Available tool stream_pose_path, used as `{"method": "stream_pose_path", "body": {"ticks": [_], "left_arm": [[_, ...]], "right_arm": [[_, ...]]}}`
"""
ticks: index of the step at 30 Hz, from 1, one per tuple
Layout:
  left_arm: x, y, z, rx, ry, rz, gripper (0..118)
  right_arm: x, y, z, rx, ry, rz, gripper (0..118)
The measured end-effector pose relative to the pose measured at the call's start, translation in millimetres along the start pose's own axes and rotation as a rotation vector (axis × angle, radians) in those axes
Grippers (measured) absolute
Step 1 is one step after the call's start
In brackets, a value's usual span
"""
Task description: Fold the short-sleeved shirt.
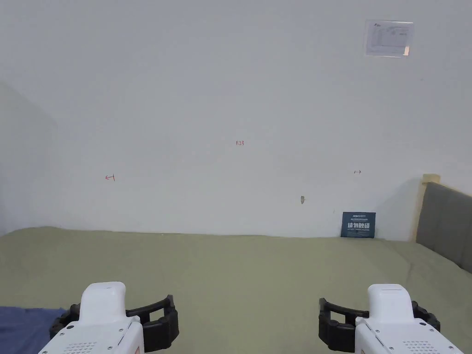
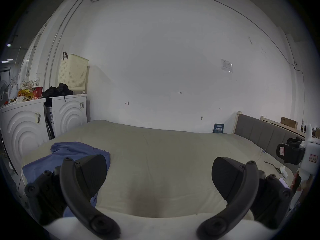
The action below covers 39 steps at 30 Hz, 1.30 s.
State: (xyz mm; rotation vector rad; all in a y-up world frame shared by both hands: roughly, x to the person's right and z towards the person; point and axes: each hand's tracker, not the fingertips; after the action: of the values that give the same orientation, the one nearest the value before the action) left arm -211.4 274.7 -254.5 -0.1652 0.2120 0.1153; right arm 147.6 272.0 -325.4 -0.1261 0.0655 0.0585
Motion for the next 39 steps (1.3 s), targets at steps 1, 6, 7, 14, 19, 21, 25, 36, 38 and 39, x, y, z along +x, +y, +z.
{"method": "stream_pose_path", "body": {"ticks": [1,6,7,14,19,21,25,36,38,39], "left_arm": [[0.3,0.1,0.0,-0.001,0.003,-0.004,118],[-0.8,-0.3,-1.8,-0.007,0.006,-0.006,118],[-1.1,-0.3,-1.9,-0.007,0.006,-0.004,118],[-0.6,-0.4,-2.3,-0.005,-0.003,0.008,118],[0.9,-0.1,-2.4,-0.008,-0.003,-0.007,118],[1.2,0.4,-1.7,-0.003,-0.006,-0.003,118],[1.9,0.9,-2.1,0.002,-0.011,0.003,118],[3.5,5.0,-3.1,-0.008,-0.009,-0.025,118],[3.3,8.2,-2.8,-0.007,-0.007,-0.025,118],[3.1,9.3,-2.5,-0.004,-0.007,-0.024,118]], "right_arm": [[0.2,-0.2,0.2,-0.002,0.000,-0.003,118],[0.8,-1.1,0.9,0.000,-0.002,-0.008,118],[0.9,-1.0,0.8,0.000,-0.001,-0.008,118],[0.6,-1.7,0.6,-0.003,0.004,0.000,118],[1.3,-1.9,1.1,-0.002,-0.001,0.000,118],[2.1,-1.8,2.0,-0.003,-0.002,-0.003,118],[3.4,-0.9,3.9,0.003,0.000,-0.008,118],[4.9,8.3,4.9,0.006,0.017,-0.021,118],[4.8,9.0,5.0,0.003,0.016,-0.021,118],[5.3,9.0,4.7,0.006,0.020,-0.023,118]]}}
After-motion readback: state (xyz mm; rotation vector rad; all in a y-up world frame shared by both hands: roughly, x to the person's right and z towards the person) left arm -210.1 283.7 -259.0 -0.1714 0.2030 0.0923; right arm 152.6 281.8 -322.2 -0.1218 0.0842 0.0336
